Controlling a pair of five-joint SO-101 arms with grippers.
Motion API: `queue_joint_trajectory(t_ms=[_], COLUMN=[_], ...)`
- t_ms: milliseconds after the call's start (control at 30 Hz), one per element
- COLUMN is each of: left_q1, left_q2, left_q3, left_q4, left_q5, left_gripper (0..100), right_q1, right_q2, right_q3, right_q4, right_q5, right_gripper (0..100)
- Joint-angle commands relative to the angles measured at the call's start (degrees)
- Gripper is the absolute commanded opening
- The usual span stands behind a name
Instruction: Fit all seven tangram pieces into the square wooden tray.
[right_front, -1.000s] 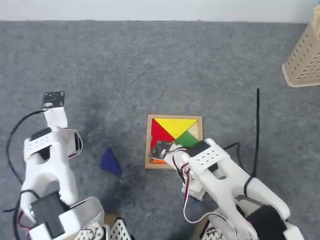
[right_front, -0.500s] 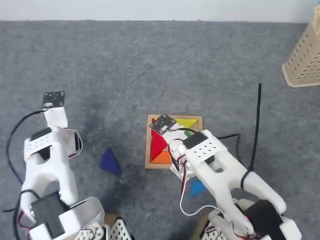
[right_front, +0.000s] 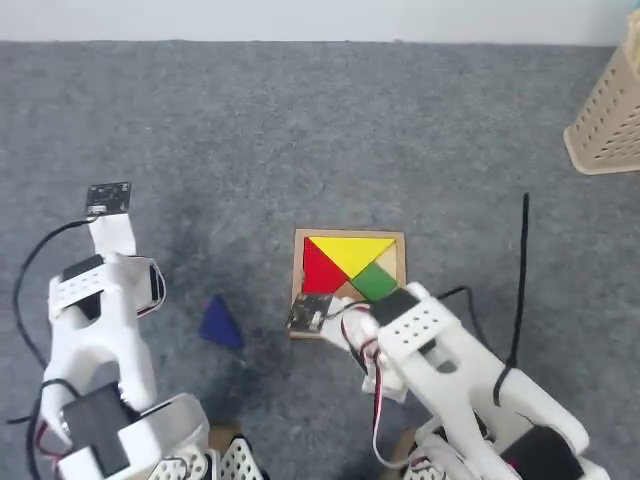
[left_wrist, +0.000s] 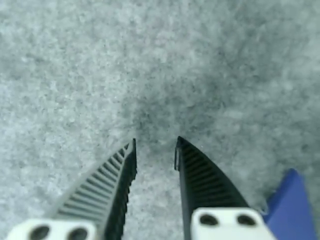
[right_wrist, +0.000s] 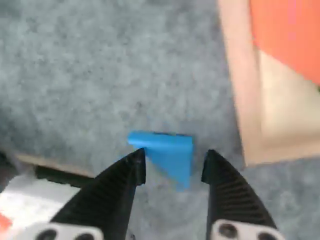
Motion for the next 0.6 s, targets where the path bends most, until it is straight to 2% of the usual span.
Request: queue_joint_trajectory(t_ms=[0,300,500,567], left_q1=[0.3,0.3,0.3,0.3], left_q2=[-2.6,-2.6,-2.6,-2.6], left_q3=[-0.3,-0.3,-0.3,-0.3], left_q4=[-0.9,-0.9,-0.9,-0.9], left_q5=[0.6,0.6,0.6,0.6], left_gripper=[12,12,12,12], right_q1=[-3.6,-4.0,-2.9,-0.6], right_q2=[-2.9,-2.8,-3.3,-3.4], right_q3=[1.4,4.7,4.6,4.0], right_q4=[-2.2,-4.6,-5.8,-5.8], right_q5=[4.4,3.6,-1.5,-1.5], right_gripper=[19.5,18.4,1.9,0.7])
